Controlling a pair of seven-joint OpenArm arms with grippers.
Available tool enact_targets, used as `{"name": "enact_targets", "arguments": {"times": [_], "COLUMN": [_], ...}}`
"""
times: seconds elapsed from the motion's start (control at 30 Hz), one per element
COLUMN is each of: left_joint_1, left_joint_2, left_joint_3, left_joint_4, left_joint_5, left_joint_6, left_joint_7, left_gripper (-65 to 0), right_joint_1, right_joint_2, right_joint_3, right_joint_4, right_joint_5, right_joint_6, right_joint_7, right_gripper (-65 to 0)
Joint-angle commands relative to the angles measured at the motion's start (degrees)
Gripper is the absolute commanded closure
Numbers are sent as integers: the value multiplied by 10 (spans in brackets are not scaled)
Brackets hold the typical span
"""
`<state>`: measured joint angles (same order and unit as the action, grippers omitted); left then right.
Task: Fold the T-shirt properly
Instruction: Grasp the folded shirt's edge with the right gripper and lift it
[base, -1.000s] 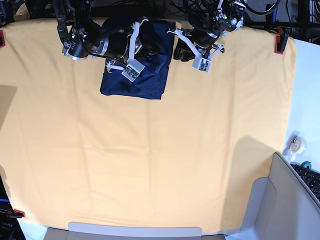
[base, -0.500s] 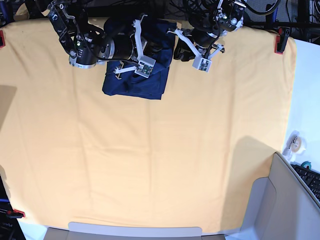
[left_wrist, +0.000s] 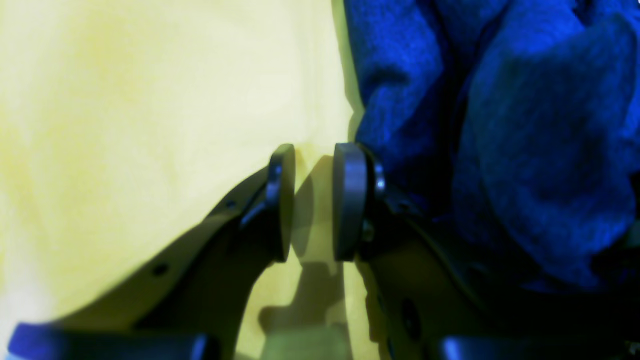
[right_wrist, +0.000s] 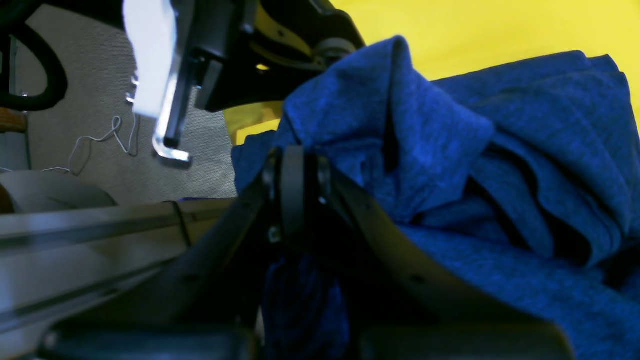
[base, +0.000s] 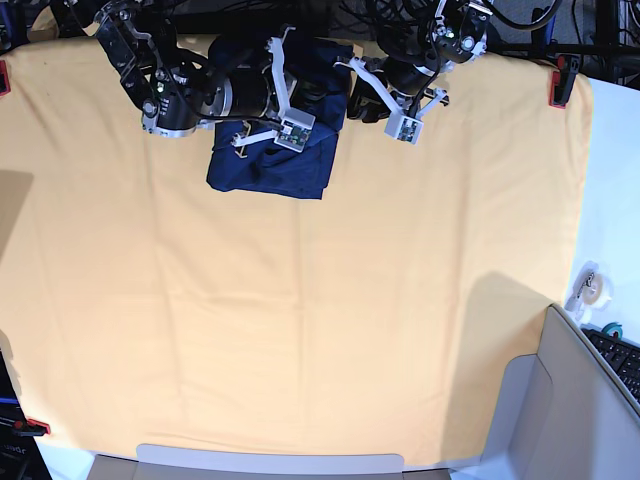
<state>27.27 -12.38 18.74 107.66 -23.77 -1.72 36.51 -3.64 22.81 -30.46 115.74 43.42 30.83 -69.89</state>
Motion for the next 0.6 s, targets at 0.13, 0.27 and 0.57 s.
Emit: {"name": "enact_targets", "arguments": {"times": [0.13,0.27,0.57], "left_joint_1": [5,5,5], "left_joint_2": [-2,-2,13], "left_joint_3": [1,1,1], "left_joint_4": [2,2,2], "left_joint_5": [6,6,6], "left_joint_6": [6,6,6], "left_joint_7": [17,17,17], "left_gripper": [-137,-137,-137], "right_joint_1": [5,6,9], "right_joint_2": [2,2,18], "right_joint_3": [4,3,5], "right_joint_4": [10,10,10], "right_joint_5": [11,11,15], "right_joint_6": [2,2,2], "right_joint_7": [11,11,11], "right_gripper": [-11,-11,-213]}}
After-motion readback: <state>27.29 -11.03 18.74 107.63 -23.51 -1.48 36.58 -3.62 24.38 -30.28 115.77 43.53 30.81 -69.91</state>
